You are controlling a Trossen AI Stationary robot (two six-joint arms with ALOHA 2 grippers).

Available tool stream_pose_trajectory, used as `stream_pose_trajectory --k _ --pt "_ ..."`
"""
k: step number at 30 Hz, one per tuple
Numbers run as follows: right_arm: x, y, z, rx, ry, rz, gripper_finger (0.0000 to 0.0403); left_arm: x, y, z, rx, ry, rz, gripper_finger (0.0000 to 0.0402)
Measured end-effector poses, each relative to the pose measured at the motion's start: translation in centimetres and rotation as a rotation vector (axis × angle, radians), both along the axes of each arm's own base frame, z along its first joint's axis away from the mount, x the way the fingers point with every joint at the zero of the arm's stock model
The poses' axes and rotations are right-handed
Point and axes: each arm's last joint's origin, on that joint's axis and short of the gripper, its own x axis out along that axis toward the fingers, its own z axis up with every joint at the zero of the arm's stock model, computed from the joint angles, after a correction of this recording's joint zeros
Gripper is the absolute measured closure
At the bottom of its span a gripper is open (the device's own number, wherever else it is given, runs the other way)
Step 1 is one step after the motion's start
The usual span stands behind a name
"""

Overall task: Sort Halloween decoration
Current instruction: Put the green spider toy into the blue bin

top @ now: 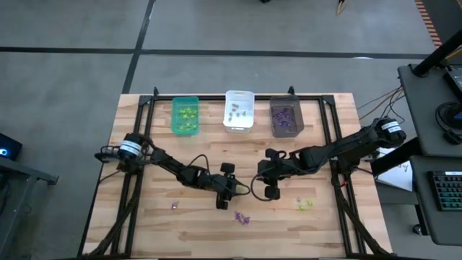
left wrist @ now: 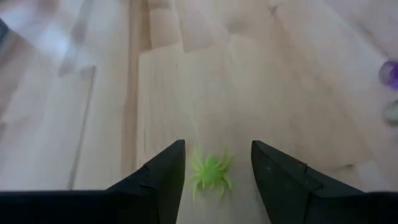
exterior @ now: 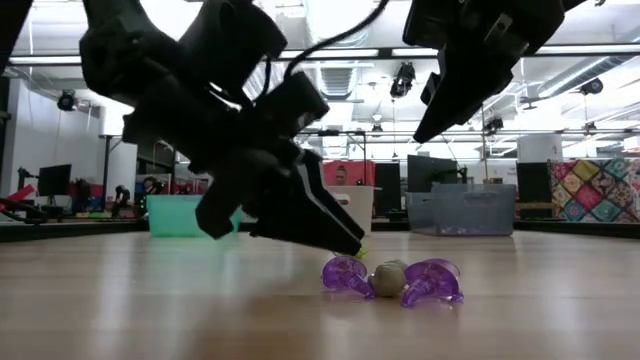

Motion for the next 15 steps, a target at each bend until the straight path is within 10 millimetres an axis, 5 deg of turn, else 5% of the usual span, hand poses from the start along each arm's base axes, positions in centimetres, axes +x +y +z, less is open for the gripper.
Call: stream_pose_trajectory --k 15 --pt "-0.02 -0.01 0.25 0.007 -0.015 -0.004 0.0349 0.08 0.65 -0.81 0.001 0.018 0.012 0.0246"
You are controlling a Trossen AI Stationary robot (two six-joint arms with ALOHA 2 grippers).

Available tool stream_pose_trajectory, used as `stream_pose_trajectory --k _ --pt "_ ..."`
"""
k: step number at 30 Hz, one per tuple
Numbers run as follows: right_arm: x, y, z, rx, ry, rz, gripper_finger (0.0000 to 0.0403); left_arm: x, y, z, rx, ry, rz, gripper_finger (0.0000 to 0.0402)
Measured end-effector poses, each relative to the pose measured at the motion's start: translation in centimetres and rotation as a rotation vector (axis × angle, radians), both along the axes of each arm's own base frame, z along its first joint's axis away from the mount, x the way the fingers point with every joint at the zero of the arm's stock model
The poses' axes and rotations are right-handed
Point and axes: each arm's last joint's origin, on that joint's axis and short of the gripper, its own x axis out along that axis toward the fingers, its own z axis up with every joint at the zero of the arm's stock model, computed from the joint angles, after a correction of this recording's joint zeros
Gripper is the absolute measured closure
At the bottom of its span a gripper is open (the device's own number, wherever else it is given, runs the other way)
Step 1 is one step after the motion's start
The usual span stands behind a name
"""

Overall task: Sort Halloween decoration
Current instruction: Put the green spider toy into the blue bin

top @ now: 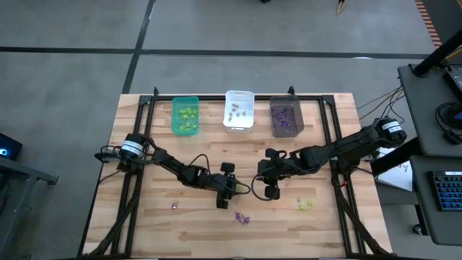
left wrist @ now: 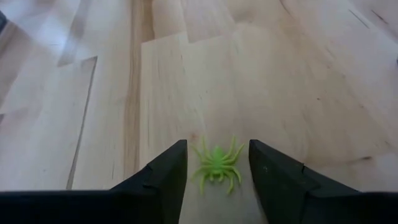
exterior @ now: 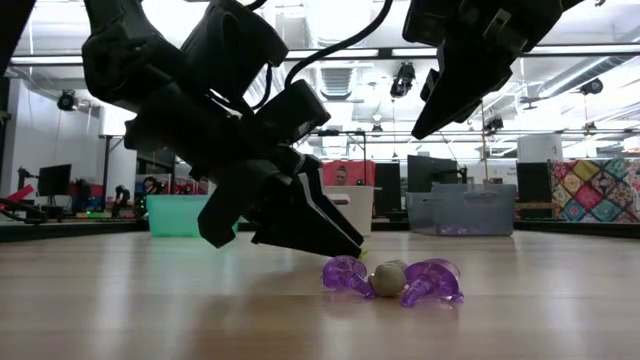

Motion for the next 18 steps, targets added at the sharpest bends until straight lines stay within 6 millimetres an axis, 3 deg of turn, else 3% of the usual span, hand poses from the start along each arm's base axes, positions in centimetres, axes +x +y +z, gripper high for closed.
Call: stream_pose_trajectory --k 18 --pt "0.1 0.0 0.0 0.002 -0.007 0.000 0.0349 0.2 -0.1 -1.1 -0.048 -0.031 -0.003 0.0307"
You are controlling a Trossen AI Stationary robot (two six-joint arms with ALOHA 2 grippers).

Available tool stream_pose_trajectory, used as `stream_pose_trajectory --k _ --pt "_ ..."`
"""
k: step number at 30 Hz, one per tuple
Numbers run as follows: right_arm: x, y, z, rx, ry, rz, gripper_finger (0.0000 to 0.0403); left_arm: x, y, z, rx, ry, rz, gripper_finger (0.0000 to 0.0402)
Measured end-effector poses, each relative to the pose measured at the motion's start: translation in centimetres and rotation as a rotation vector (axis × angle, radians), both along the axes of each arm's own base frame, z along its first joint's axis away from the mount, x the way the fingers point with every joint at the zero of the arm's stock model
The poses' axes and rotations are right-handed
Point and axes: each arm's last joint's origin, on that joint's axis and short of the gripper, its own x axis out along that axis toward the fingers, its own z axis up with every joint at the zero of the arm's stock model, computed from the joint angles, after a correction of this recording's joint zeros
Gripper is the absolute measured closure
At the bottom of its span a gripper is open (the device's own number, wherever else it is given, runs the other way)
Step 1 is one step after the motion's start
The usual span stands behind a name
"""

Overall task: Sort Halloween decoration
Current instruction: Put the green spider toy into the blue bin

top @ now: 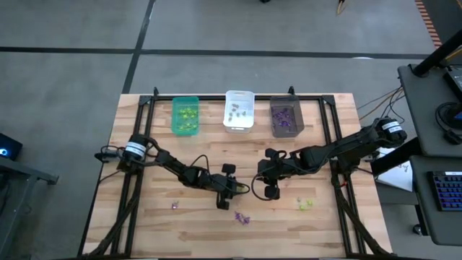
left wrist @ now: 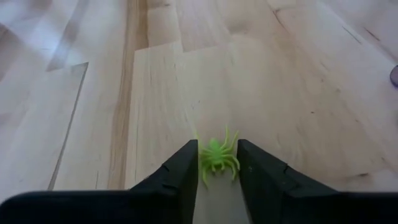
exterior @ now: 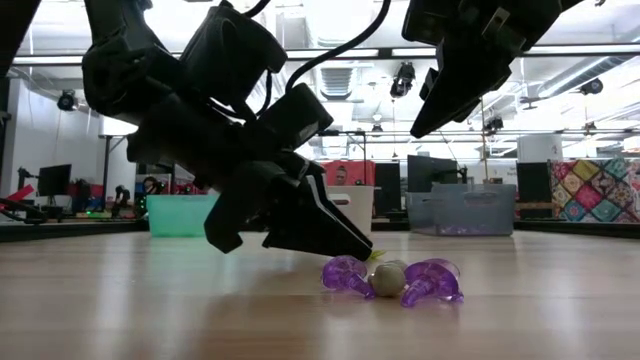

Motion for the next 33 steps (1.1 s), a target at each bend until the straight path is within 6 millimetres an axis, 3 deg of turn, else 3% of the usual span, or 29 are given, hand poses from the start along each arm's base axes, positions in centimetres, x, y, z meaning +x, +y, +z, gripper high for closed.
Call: stream_pose_trajectory --k 5,23,33 --pt "0.0 0.0 0.0 0.000 0.000 0.000 0.0349 0.0 0.0 0.3 0.005 0.000 -0.007 0.0324" --pt "0.0 0.0 0.0 0.000 0.000 0.000 0.0349 -0.6 0.2 3.0 0.044 0.013 -0.021 0.0327" --pt "0.0 0.0 0.0 0.002 -0.005 0.000 0.0349 -0.5 0.4 2.5 -0.013 0.027 0.021 0.0313"
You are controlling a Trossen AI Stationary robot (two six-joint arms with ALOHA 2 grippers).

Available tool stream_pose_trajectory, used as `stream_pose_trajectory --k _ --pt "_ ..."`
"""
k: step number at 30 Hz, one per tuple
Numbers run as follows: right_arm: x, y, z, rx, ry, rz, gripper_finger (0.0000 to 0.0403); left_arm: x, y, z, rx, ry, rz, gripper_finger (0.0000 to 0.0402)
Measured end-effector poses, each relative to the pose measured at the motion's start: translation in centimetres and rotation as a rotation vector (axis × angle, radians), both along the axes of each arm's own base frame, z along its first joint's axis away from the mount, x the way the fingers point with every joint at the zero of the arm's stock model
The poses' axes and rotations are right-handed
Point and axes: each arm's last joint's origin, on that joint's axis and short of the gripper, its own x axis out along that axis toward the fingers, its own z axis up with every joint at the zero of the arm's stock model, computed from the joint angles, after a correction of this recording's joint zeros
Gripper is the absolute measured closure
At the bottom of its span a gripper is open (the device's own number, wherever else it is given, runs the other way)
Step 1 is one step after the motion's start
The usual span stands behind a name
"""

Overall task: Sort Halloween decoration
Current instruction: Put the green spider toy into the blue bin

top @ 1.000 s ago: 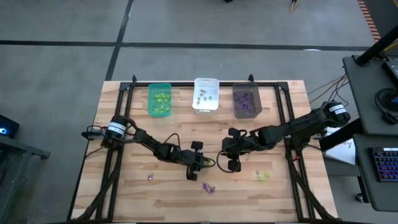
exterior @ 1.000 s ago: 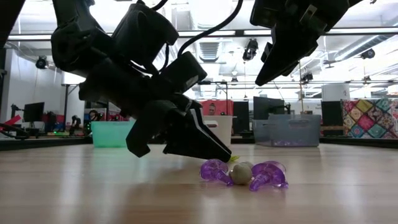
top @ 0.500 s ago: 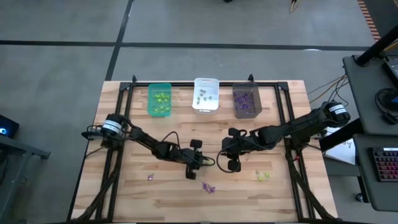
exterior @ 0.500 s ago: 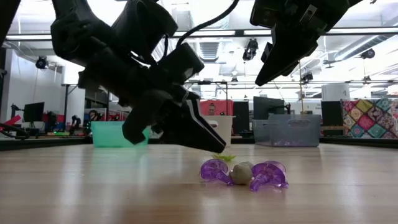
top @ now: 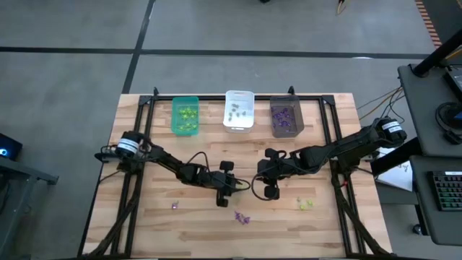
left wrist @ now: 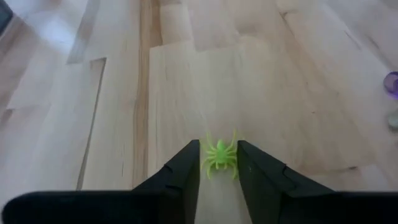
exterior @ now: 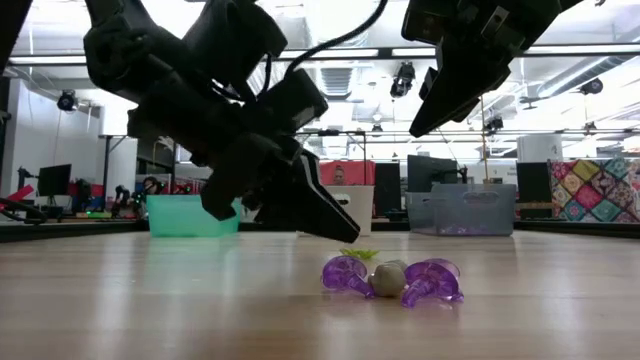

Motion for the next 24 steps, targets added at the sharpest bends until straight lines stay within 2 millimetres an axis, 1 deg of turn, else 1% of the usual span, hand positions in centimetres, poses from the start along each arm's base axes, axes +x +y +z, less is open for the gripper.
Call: stream_pose_trajectory --k 2,9,11,13,15,17,20,24 --pt "0.0 0.0 0.0 0.000 -0.001 0.000 0.0349 0.1 0.1 -0.3 -0.009 0.004 0.009 0.0293" --pt "0.0 0.0 0.0 0.001 -0.001 0.000 0.0349 0.3 0.1 -1.5 -0.012 -0.005 0.020 0.0205" --pt "0.0 0.0 0.0 0.001 -0.001 0.000 0.0349 0.4 0.1 -1.7 -0.001 -0.013 0.012 0.0188" --pt "0.0 0.0 0.0 0.000 -0.002 0.000 0.0349 0.4 0.1 -1.9 -0.001 -0.015 0.012 0.0180" --pt "0.0 0.0 0.0 0.000 -0.001 0.000 0.0349 0.5 0.1 -2.1 -0.002 -0.019 0.013 0.0181" --pt "0.0 0.0 0.0 0.000 -0.001 0.000 0.0349 0.5 0.1 -2.1 0.000 -0.017 0.012 0.0191" --pt "0.0 0.0 0.0 0.000 -0.001 0.000 0.0349 0.5 0.1 -2.1 0.002 -0.015 0.010 0.0220" --pt "0.0 0.0 0.0 0.000 -0.001 0.000 0.0349 0.5 0.1 -2.2 -0.002 -0.010 0.004 0.0267"
